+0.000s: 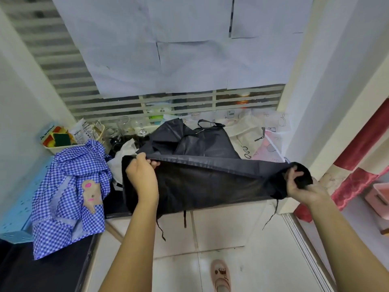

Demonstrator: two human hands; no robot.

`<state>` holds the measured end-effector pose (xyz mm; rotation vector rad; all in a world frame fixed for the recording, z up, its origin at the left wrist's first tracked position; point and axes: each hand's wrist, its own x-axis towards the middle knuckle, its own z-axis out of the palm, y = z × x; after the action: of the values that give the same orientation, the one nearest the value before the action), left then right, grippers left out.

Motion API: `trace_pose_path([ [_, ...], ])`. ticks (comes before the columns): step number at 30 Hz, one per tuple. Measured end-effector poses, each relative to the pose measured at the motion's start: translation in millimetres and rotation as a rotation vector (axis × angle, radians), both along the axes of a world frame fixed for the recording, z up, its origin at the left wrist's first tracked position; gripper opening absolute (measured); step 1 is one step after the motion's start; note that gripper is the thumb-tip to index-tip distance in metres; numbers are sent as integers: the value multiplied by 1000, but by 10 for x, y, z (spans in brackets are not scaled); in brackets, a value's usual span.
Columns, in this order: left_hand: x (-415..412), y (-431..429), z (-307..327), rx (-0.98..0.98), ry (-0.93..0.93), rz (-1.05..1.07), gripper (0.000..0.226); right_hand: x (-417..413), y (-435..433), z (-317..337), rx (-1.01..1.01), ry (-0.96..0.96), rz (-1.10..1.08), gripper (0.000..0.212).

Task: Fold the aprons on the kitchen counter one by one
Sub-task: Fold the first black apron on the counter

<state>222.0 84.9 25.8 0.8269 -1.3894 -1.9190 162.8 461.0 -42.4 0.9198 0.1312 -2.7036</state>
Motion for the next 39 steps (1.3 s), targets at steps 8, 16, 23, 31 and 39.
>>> trace_pose_path([
  [8,-911,-328,218,-71,-13,-78,30,-706,-266,504,-80,68,-140,29],
  [16,-2056,-604,24,-82,-262,-209,32,-1753,-298,503,-7,56,-62,43],
  [23,-2638,-514,-573,-253,-666,-690,50,-2305,-622,19,532,179,268,58],
  [31,-2765,-375,-1331,-597,-890,-908,92,-2156,-861,-646,1351,399,586,32],
  [39,-2101,-342,-881,-829,-438,-664,12,-1474,-1189,-580,1300,486,828,19],
])
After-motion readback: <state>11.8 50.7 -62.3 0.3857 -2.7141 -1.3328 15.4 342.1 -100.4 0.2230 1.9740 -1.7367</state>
